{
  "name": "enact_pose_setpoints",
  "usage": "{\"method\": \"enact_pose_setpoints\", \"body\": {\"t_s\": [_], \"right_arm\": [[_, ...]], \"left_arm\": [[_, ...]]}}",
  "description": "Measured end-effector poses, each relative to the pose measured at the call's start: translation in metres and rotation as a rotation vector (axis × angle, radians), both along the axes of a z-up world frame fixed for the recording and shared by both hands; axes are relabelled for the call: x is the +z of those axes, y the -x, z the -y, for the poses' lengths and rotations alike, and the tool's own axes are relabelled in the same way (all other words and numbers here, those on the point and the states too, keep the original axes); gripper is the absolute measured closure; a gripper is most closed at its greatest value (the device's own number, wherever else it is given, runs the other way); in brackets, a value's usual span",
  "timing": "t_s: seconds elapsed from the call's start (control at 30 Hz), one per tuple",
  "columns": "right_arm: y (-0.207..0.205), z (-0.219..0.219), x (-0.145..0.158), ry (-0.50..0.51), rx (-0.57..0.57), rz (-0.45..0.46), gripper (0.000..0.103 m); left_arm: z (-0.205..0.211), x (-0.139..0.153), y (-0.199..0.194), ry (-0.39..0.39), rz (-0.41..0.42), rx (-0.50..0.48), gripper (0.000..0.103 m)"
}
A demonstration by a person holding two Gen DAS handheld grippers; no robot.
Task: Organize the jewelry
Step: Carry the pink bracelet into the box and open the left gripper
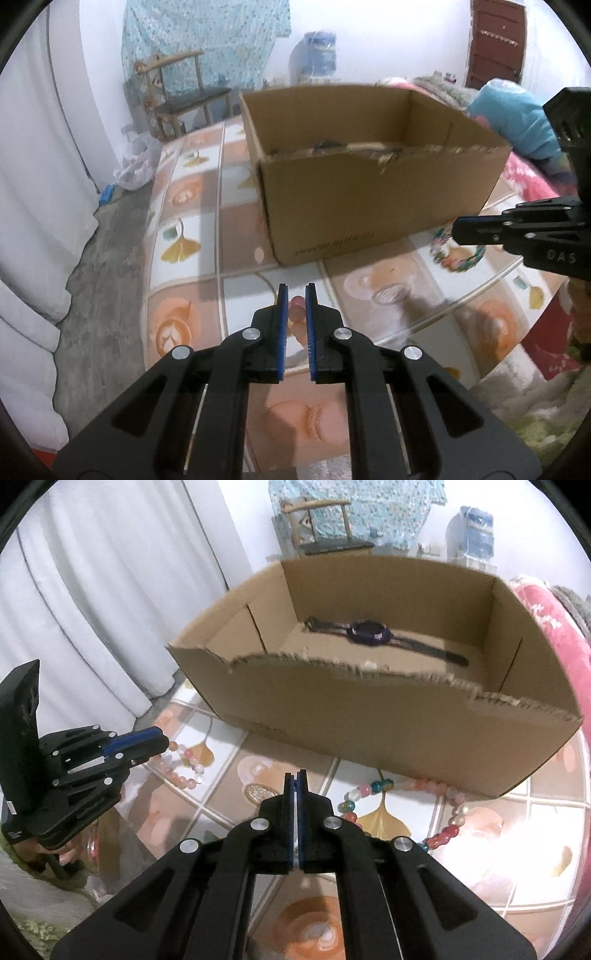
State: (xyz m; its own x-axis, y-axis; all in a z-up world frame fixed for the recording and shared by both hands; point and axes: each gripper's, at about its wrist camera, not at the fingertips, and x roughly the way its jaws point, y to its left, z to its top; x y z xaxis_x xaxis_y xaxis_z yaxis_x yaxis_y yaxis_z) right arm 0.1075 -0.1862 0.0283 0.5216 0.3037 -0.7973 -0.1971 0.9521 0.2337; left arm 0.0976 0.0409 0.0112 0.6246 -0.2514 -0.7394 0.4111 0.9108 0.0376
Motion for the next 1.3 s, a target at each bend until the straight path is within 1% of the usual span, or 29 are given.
{"method": "enact_pose_setpoints", "body": {"t_s": [0.07, 0.17, 0.37, 0.4, 0.5, 0.6, 0.7, 0.77, 0.83, 0.87, 0.93, 0.97, 1.0, 1.03, 1.1, 1.2, 1.3], "right_arm": [[0.0, -0.004, 0.006, -0.003, 0.002, 0.017, 0.101], [0.003, -0.005, 0.025, -0.006, 0.003, 0.066, 0.101], [-0.002, -0.001, 0.067, -0.046, 0.03, 0.171, 0.102], [-0.006, 0.002, 0.078, -0.049, 0.039, 0.201, 0.102], [-0.018, 0.009, 0.099, -0.05, 0.057, 0.252, 0.101], [-0.039, 0.02, 0.113, -0.063, 0.073, 0.267, 0.101], [-0.068, 0.032, 0.109, -0.083, 0.086, 0.212, 0.101], [-0.089, 0.04, 0.096, -0.098, 0.093, 0.145, 0.101], [-0.107, 0.048, 0.083, -0.111, 0.089, 0.074, 0.101], [-0.117, 0.051, 0.073, -0.11, 0.09, 0.028, 0.101], [-0.129, 0.053, 0.057, -0.091, 0.089, -0.039, 0.101], [-0.134, 0.053, 0.049, -0.084, 0.096, -0.072, 0.101], [-0.137, 0.052, 0.043, -0.077, 0.1, -0.093, 0.101], [-0.14, 0.051, 0.036, -0.059, 0.105, -0.116, 0.101], [-0.145, 0.048, 0.025, -0.027, 0.112, -0.148, 0.101], [-0.151, 0.047, 0.011, -0.011, 0.109, -0.191, 0.101], [-0.154, 0.047, 0.001, 0.003, 0.096, -0.233, 0.101]], "left_arm": [[0.002, 0.012, 0.004, 0.03, 0.02, -0.012, 0.095], [0.005, 0.03, 0.006, 0.073, 0.051, -0.041, 0.095], [0.014, 0.086, 0.004, 0.19, 0.133, -0.158, 0.095], [0.016, 0.095, 0.001, 0.207, 0.146, -0.176, 0.095], [0.024, 0.121, -0.014, 0.25, 0.178, -0.221, 0.095], [0.033, 0.135, -0.038, 0.281, 0.18, -0.24, 0.095], [0.05, 0.129, -0.065, 0.277, 0.133, -0.26, 0.095], [0.06, 0.121, -0.081, 0.279, 0.086, -0.278, 0.095], [0.075, 0.105, -0.098, 0.254, 0.021, -0.299, 0.095], [0.078, 0.099, -0.103, 0.242, 0.005, -0.298, 0.095], [0.087, 0.079, -0.118, 0.233, -0.076, -0.309, 0.095], [0.089, 0.071, -0.123, 0.231, -0.106, -0.304, 0.095], [0.092, 0.06, -0.131, 0.234, -0.157, -0.304, 0.095], [0.095, 0.054, -0.134, 0.233, -0.178, -0.304, 0.095], [0.099, 0.044, -0.137, 0.213, -0.203, -0.307, 0.095], [0.108, 0.032, -0.142, 0.176, -0.238, -0.321, 0.094], [0.113, 0.021, -0.145, 0.152, -0.29, -0.315, 0.094]]}}
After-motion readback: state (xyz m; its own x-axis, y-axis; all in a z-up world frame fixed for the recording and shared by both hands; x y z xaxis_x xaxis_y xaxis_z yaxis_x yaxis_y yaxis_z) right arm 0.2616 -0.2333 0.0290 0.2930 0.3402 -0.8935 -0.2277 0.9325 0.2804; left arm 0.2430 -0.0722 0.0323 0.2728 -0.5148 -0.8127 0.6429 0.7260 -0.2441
